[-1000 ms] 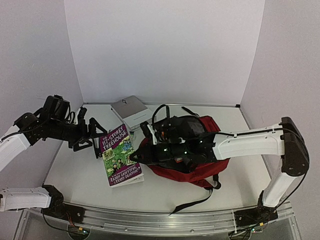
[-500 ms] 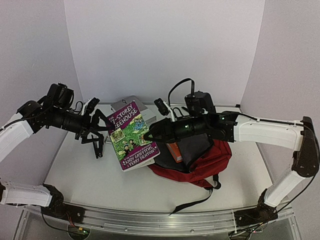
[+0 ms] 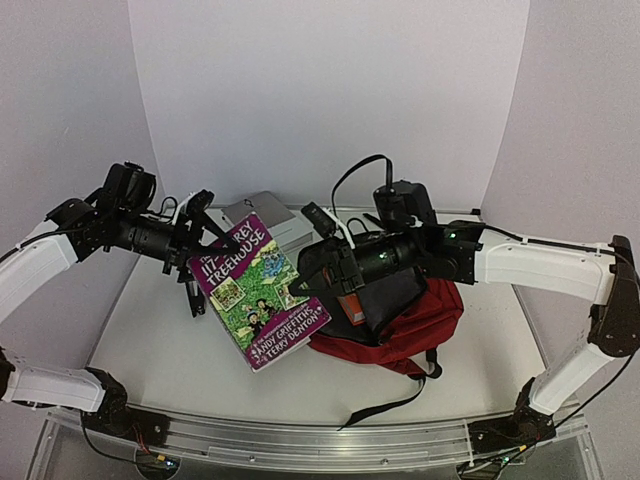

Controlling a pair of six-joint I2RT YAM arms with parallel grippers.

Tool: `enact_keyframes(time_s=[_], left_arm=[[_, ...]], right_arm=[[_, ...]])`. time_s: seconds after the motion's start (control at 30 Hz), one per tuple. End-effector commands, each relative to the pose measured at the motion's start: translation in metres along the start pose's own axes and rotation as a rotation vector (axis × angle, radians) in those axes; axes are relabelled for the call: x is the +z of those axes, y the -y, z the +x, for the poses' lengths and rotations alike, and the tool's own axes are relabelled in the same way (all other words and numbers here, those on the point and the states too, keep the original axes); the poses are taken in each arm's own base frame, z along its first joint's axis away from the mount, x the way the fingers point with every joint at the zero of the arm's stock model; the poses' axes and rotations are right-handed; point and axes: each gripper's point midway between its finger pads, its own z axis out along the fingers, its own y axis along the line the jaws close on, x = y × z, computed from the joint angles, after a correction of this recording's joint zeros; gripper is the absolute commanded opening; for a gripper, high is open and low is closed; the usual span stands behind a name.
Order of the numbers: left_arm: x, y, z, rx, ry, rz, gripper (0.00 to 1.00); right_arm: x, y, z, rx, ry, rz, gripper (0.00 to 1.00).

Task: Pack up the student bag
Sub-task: Pick up the book from the center of the board.

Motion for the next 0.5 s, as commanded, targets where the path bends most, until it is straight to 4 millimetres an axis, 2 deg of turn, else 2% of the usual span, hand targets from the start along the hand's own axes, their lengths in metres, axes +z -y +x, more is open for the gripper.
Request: enact_keyframes(time_s=[0.0, 0.1, 0.17, 0.47], left_arm=[[0.003, 0.015, 0.003, 0.035, -0.048, 0.106, 0.97], [0.007, 0.013, 0.008, 0.027, -0.088, 0.134, 0.93], [0.009, 0.012, 0.012, 0.026, -0.109, 0.15, 0.86], [0.011, 0.009, 0.022, 0.039, -0.145, 0.184, 0.38]], right_arm=[[-0.012, -0.044, -0.015, -0.149, 0.024, -0.135, 0.0], [-0.01, -0.042, -0.012, -0.145, 0.009, -0.137, 0.0], [-0.008, -0.037, -0.01, -0.138, 0.003, -0.13, 0.0], [0.0, -0.022, -0.009, -0.117, -0.002, -0.098, 0.0]])
